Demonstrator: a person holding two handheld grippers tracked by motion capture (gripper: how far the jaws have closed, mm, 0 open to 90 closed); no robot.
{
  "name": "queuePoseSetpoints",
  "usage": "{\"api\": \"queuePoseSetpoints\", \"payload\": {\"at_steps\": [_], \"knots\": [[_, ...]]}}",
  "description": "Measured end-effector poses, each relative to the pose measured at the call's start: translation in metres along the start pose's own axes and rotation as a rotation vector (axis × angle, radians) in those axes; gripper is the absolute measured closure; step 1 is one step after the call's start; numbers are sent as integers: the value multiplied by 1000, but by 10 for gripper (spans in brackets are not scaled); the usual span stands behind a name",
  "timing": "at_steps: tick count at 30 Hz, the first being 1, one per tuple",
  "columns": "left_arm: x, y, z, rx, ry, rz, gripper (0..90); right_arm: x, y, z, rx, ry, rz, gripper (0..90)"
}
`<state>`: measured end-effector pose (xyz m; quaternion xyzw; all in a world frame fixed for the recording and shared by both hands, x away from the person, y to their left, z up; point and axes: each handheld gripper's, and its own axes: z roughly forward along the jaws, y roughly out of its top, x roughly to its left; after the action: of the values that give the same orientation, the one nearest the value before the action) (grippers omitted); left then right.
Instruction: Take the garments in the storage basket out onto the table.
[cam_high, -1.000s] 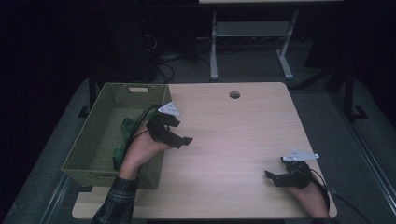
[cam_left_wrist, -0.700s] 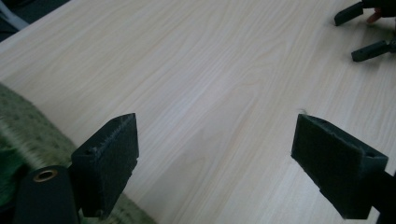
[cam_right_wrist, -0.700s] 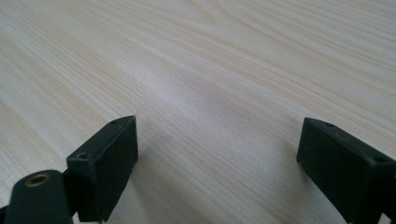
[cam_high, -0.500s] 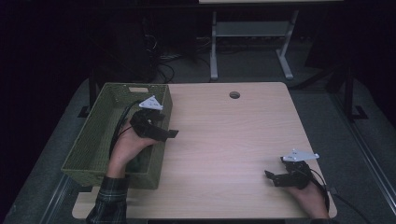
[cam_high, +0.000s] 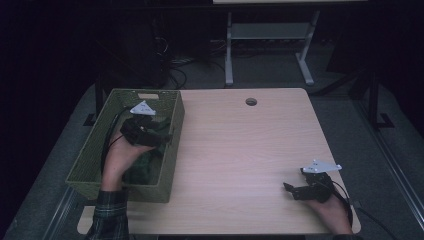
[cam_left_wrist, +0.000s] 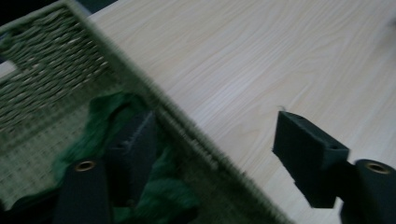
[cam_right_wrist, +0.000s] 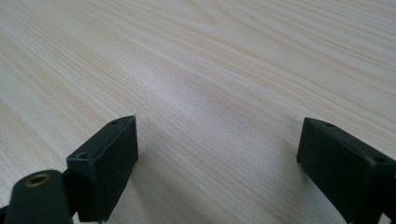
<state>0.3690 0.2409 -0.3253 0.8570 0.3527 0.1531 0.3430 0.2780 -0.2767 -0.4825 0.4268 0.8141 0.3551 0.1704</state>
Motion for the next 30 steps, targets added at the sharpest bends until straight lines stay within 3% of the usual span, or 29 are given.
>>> {"api": "queuePoseSetpoints", "payload": {"at_steps": [4, 14, 30], "knots": [[5, -5, -3, 19, 21, -9, 385, 0, 0, 0, 0, 0, 0, 121], [17, -24, -8, 66, 73, -58, 438, 0, 0, 0, 0, -1, 0, 121], [35, -50, -1, 139, 92, -128, 532, 0, 0, 0, 1, -1, 3, 122]]}}
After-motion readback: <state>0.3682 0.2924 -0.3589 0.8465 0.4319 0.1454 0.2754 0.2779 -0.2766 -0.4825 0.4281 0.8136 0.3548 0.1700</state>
